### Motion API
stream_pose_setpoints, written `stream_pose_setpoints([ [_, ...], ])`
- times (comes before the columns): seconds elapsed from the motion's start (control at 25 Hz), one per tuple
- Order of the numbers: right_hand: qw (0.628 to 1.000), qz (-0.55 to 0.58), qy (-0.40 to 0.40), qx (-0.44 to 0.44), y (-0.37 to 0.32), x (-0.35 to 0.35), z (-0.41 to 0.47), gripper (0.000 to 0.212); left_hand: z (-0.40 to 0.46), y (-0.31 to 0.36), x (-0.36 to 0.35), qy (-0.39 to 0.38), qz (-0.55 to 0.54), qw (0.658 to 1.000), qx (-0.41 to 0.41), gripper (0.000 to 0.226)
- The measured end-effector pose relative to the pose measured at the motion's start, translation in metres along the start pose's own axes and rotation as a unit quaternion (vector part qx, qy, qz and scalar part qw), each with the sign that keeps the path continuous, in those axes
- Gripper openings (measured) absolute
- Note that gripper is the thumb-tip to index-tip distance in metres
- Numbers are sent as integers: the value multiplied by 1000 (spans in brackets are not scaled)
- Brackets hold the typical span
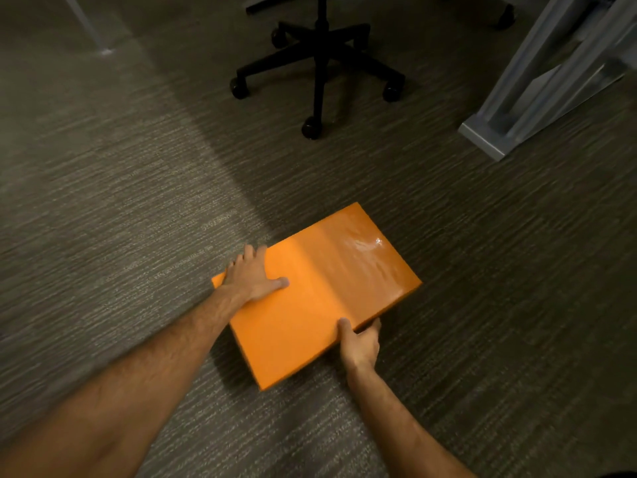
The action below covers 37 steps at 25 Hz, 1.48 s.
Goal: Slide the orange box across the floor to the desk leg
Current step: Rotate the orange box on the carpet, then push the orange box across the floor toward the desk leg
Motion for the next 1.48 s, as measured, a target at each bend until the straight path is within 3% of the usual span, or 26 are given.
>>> stream_pose_setpoints([
  [0.16,996,-31,19,77,-26,29,31,73,-18,-10,-31,-64,-34,996,59,119],
  [0.24,995,-15,-8,100,-28,33,43,75,-25,-10,-53,-90,-120,986,66,113],
  [0.36,993,38,-66,86,-4,18,39,83,-31,-11,-67,-84,-303,948,56,92],
  [0.52,996,65,-39,44,19,9,35,73,-24,-14,-77,-160,-420,889,82,67],
  [0.8,997,48,-5,68,11,30,41,69,-28,4,-78,-168,-432,881,91,68],
  [1.12,980,-17,108,165,-36,142,88,73,-22,134,-69,-185,-435,881,-13,70],
  [1.36,981,-24,130,142,-6,192,119,80,-17,209,-96,-201,-413,886,-65,76],
  [1.48,976,-53,156,142,21,199,122,77,-13,212,-111,-154,-375,912,-61,76],
])
Point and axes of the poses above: each hand's wrist, its own z-axis towards the middle knuckle, its own x-axis out of the back of the hand, y = z × x, the point moved 10 cm from there along z, towards the middle knuckle, and after that the axes turned 10 degrees about x, right-handed, at the moved point
